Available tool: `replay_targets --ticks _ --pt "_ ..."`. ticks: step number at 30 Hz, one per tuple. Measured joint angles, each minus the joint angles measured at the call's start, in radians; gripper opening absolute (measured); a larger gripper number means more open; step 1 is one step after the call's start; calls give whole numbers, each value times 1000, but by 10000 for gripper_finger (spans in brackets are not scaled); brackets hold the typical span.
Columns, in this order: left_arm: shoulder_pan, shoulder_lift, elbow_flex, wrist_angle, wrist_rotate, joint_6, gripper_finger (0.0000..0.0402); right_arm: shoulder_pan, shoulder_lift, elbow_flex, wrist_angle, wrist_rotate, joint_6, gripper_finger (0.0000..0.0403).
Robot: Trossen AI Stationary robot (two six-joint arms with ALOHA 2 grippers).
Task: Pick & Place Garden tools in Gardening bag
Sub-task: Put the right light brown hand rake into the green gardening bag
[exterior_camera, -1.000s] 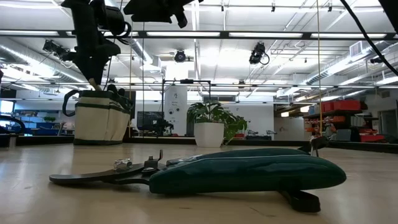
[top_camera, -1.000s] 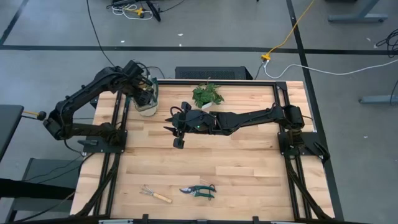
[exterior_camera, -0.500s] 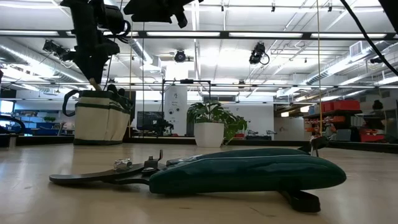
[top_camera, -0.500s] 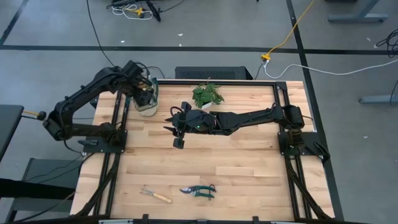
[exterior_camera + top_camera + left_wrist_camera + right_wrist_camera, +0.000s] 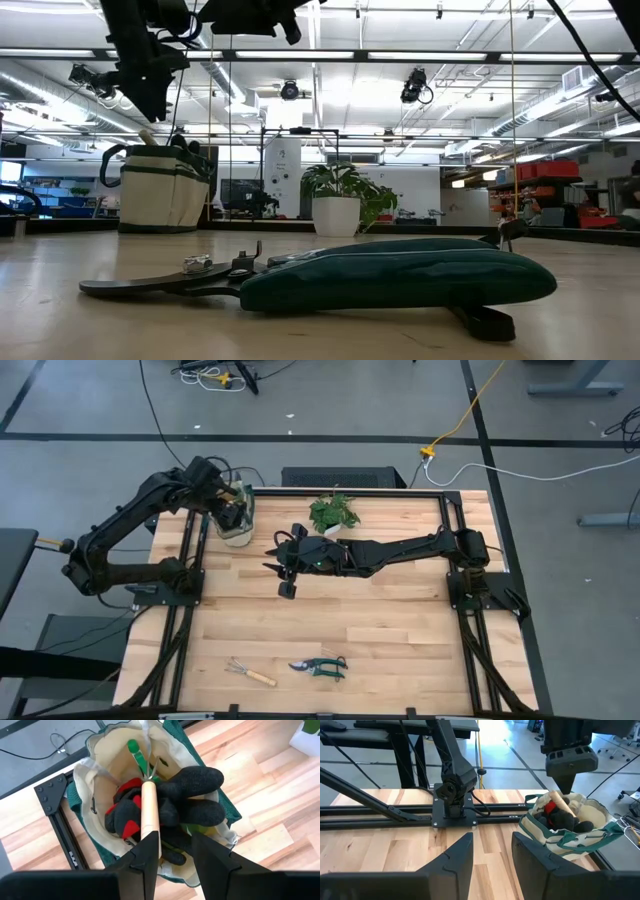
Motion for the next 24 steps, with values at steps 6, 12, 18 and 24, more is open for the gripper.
replay_targets --ticks 6,12,18,24 --pt "0 0 -1 -10 0 -3 122 0 0 0 0 -2 0 135" --pt "0 1 -113 25 -16 -21 122 0 0 0 1 -3 3 135" --pt "1 1 -244 78 14 -21 122 0 0 0 2 -2 4 135" --pt "1 -2 -258 113 13 -21 122 0 0 0 3 -1 6 135"
